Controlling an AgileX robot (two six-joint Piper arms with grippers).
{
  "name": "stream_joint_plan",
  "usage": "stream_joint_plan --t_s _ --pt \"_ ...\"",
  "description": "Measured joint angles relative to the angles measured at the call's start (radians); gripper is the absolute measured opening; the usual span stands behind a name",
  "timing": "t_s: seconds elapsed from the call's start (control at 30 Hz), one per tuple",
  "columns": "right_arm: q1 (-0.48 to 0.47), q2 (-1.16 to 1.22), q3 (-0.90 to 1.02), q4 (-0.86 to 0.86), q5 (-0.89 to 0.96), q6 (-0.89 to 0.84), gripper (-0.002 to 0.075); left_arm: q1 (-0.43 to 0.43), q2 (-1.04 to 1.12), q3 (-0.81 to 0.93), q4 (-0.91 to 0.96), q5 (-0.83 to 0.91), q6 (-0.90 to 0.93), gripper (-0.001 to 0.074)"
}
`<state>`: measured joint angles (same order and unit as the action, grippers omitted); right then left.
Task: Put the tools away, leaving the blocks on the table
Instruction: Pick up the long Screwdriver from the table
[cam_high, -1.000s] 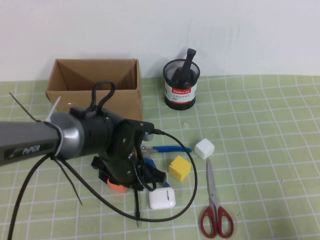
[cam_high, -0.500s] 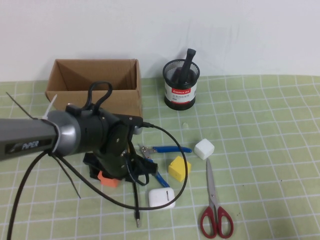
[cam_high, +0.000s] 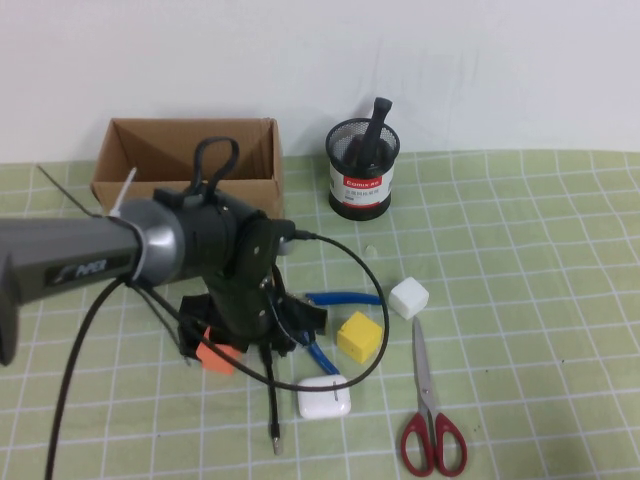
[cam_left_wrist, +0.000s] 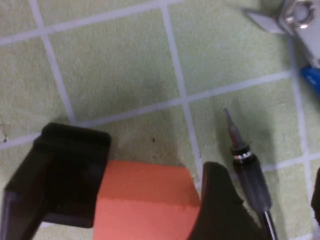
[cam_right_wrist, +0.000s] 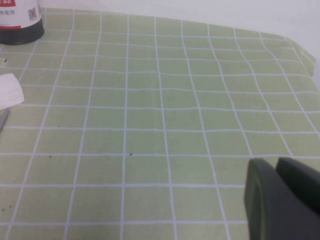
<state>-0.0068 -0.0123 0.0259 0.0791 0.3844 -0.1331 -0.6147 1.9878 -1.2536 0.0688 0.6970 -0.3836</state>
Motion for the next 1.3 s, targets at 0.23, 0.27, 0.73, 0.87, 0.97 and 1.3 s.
stream_joint_plan --t_s 0.23,0.27,0.73,0.87,0.97,1.3 --pt "0.0 0.0 0.0 0.0 0.0 0.0 -0.0011 0.0 0.041 -0.013 -0.002 0.03 -0.004 0.0342" --pt "0.0 0.0 0.0 0.0 0.0 0.0 -0.0011 0.0 0.046 -0.015 -0.002 0.03 -0.004 0.0342" --pt "0.0 0.0 0.0 0.0 0.0 0.0 -0.0011 -0.021 0.059 -0.025 0.04 0.01 0.013 0.0078" --pt "0.0 0.0 0.0 0.0 0.0 0.0 -0.0011 -0.033 0.06 -0.025 0.069 0.007 0.05 0.0055" --pt "0.0 0.0 0.0 0.0 0.0 0.0 -0.0011 -0.042 0.06 -0.025 0.08 0.005 0.086 0.0055" --pt "0.0 0.0 0.0 0.0 0.0 0.0 -0.0011 -0.11 -0.025 -0.017 0.097 -0.006 0.125 0.0055"
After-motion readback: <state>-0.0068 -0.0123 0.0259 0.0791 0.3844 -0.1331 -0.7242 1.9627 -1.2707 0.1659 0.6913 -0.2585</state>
